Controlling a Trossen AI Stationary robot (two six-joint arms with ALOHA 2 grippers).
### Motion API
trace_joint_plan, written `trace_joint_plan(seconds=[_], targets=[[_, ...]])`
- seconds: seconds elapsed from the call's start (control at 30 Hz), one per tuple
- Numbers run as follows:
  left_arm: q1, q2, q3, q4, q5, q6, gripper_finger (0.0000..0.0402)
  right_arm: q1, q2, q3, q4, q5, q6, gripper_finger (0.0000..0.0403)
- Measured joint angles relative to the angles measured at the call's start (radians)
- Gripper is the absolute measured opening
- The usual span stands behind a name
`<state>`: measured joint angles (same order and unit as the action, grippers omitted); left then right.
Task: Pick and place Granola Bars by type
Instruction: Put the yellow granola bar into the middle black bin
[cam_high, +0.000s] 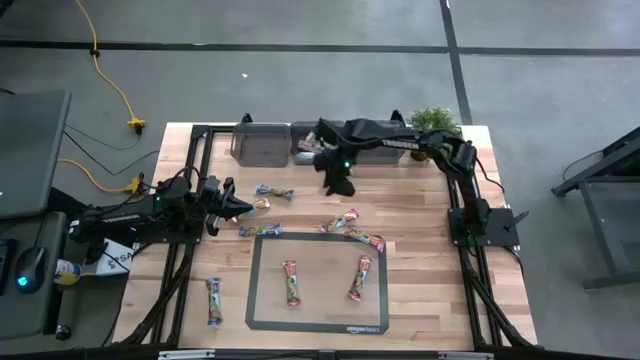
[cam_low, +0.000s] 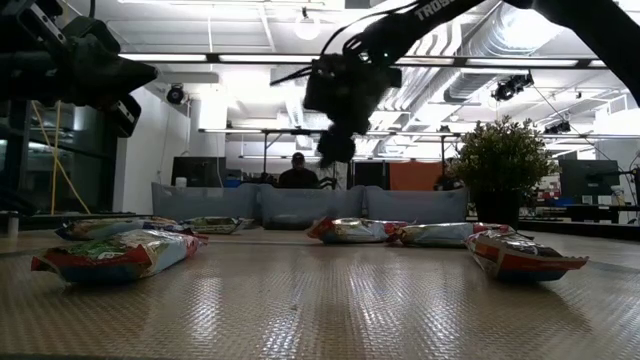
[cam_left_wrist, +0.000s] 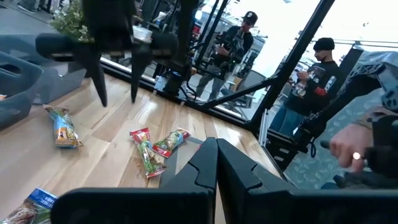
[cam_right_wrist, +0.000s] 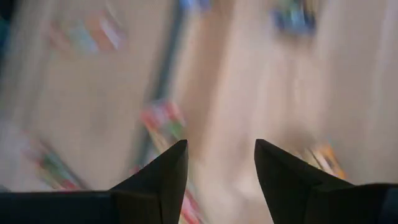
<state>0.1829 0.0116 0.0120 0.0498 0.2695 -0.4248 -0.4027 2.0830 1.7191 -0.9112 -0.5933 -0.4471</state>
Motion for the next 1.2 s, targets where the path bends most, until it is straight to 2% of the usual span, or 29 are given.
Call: trace_joint_plan(seconds=[0.1,0.17,0.3,0.4,0.63,0.87,1.2], targets=[[0.0,0.0,0.0,0.0,-0.003,0.0,0.0001,0.028,0.0,0.0,-0.074,0.217,-0.149,0.017],[0.0,0.0,0.0,0.0,-0.004,0.0,0.0001,0.046,0.0,0.0,-0.077,0.309,-0.228,0.017],[0.0,0.0,0.0,0.0,-0.004,0.0,0.0001,0.093,0.0,0.0,-0.073,0.448,-0.421,0.0169],[0.0,0.0,0.0,0.0,-0.003,0.0,0.0001,0.118,0.006,0.0,-0.043,0.493,-0.523,0.0169],[0.0,0.0,0.0,0.0,-0.003,0.0,0.0001,0.099,0.047,0.0,-0.006,0.513,-0.459,0.0173],[0.0,0.0,0.0,0.0,-0.004,0.0,0.0001,0.042,0.065,-0.001,-0.076,0.491,-0.403,0.0185],[0.0,0.0,0.0,0.0,-0.003,0.0,0.0001,-0.024,0.062,-0.001,-0.078,0.457,-0.417,0.0232]])
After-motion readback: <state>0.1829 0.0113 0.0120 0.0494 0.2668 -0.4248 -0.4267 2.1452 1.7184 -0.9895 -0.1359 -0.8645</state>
